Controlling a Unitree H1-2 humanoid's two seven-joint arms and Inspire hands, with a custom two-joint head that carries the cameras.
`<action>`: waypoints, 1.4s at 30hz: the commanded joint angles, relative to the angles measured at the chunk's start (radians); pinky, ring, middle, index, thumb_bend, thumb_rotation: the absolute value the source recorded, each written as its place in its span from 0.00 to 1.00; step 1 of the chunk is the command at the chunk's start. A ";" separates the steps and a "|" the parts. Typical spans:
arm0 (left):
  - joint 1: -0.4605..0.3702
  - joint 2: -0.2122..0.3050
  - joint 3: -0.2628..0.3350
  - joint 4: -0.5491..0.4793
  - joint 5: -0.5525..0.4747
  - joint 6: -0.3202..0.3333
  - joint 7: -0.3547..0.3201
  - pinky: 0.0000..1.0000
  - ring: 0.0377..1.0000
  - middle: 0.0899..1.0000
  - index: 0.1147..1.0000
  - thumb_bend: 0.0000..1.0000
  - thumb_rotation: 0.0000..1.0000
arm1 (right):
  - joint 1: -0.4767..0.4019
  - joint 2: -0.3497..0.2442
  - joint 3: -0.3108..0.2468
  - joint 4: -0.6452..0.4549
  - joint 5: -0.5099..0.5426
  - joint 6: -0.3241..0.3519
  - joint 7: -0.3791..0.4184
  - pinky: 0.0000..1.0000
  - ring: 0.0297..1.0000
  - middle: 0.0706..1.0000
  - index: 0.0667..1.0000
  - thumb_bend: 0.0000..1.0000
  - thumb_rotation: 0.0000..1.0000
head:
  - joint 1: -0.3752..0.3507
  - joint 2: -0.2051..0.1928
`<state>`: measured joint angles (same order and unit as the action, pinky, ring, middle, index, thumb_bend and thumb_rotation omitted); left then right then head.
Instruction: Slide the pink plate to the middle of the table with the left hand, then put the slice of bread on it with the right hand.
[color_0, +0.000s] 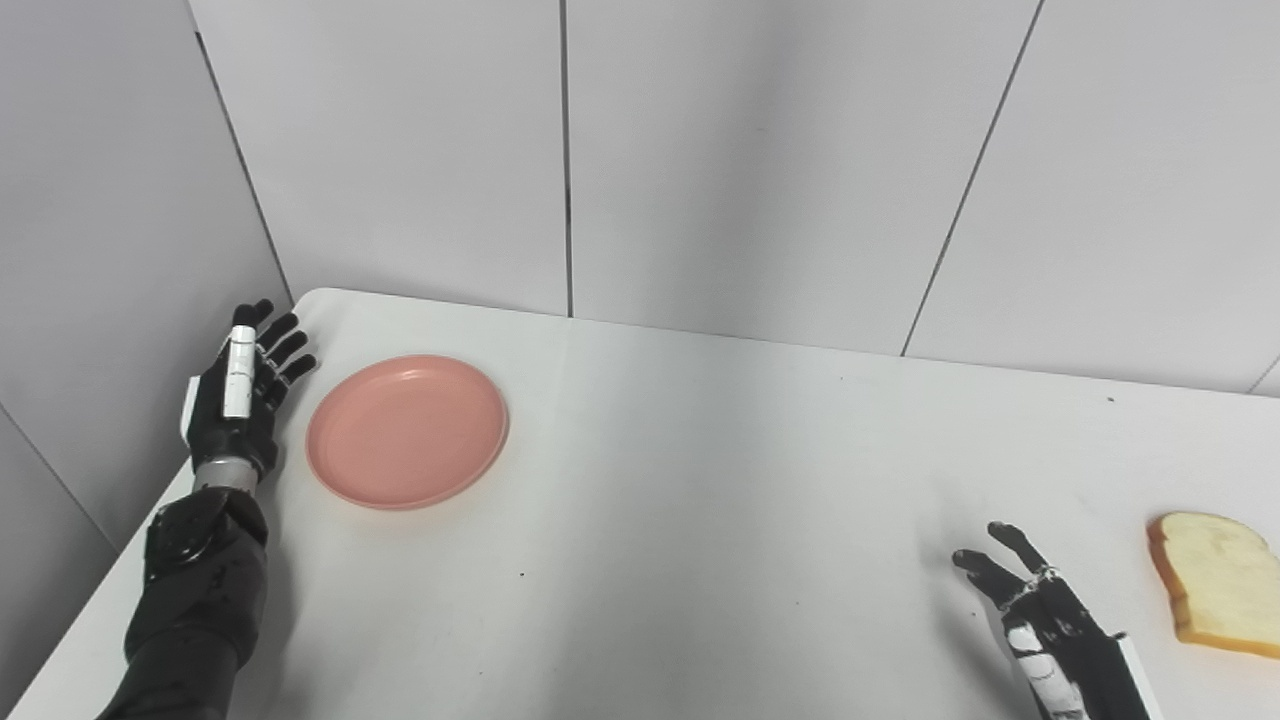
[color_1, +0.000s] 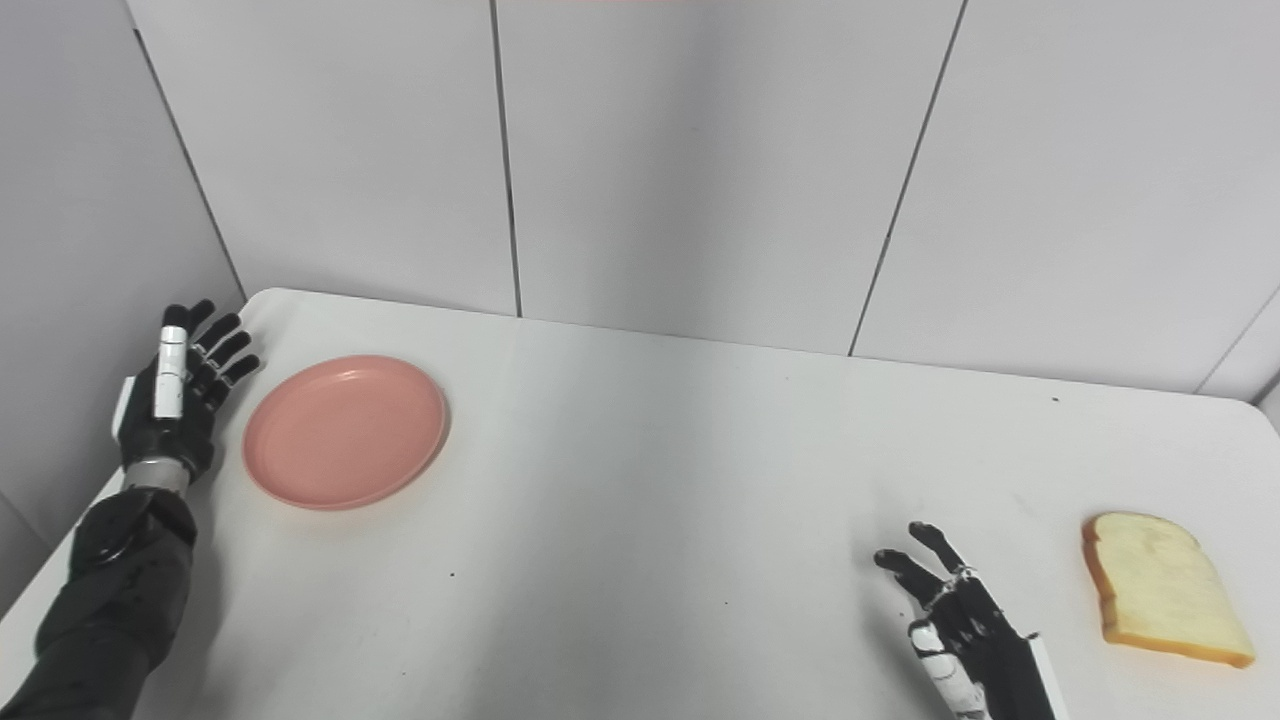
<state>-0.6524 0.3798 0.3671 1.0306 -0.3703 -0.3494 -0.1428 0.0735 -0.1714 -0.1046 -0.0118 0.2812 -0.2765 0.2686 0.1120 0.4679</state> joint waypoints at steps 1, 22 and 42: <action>-0.015 0.019 -0.009 0.022 0.017 -0.006 -0.003 0.73 0.79 0.81 0.80 0.90 0.76 | 0.021 0.016 0.010 0.007 0.023 -0.038 0.012 0.90 0.82 0.71 0.83 0.80 0.61 | -0.004 0.001; 0.149 -0.088 -0.116 -0.324 0.069 0.144 0.010 0.85 0.86 0.85 0.87 0.83 0.80 | 0.019 0.013 0.023 0.022 0.046 -0.054 0.054 0.90 0.82 0.71 0.87 0.77 0.60 | -0.018 -0.012; 0.159 -0.156 -0.160 -0.404 0.101 0.215 0.021 0.83 0.85 0.83 0.85 0.83 0.77 | 0.025 0.039 0.043 0.019 0.003 -0.060 0.038 0.91 0.81 0.70 0.86 0.77 0.61 | -0.050 -0.035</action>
<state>-0.4796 0.2396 0.2146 0.6143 -0.2633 -0.1672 -0.1201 0.0812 -0.1611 -0.0791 -0.0159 0.2795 -0.2895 0.3060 0.0614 0.4326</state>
